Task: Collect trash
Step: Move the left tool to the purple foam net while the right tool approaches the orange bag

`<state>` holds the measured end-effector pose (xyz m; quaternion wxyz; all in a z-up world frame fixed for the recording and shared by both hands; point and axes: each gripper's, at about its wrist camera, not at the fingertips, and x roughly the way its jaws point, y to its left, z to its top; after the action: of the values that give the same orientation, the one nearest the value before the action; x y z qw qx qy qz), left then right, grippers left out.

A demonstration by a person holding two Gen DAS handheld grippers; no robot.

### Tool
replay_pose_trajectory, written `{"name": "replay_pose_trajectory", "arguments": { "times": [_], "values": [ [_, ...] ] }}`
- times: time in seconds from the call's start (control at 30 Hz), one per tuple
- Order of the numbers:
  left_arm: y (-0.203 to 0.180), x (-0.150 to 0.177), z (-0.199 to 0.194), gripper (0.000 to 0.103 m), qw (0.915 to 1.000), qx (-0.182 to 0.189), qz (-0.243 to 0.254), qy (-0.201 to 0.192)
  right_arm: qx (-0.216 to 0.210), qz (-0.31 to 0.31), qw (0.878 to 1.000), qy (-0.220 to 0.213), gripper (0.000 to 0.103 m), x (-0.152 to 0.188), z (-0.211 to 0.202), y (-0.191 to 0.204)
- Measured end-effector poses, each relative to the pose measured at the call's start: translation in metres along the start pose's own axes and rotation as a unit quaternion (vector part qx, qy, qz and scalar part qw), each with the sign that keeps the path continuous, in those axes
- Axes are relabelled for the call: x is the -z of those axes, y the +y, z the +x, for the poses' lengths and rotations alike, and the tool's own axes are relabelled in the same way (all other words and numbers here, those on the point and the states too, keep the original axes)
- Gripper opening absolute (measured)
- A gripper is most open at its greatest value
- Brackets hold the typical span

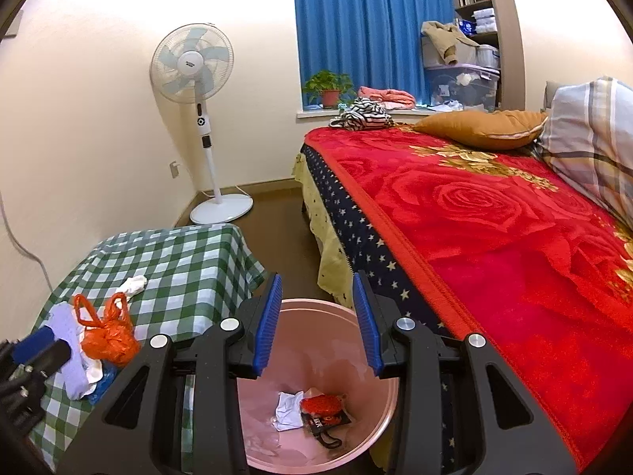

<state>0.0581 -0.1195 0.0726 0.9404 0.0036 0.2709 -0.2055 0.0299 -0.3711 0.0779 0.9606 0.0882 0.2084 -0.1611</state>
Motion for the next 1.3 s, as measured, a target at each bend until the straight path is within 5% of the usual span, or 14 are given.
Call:
{"name": "replay_pose_trajectory", "arguments": {
  "times": [0.6, 1.3],
  "values": [
    [0.064, 0.036, -0.023, 0.040, 0.9973, -0.041, -0.060, -0.002, -0.050, -0.042, 0.998, -0.002, 0.039, 0.008, -0.013, 0.059],
    [0.149, 0.066, 0.011, 0.040, 0.9785, -0.129, -0.158, 0.030, -0.168, -0.084, 0.981, 0.040, 0.039, 0.023, 0.026, 0.154]
  ]
}}
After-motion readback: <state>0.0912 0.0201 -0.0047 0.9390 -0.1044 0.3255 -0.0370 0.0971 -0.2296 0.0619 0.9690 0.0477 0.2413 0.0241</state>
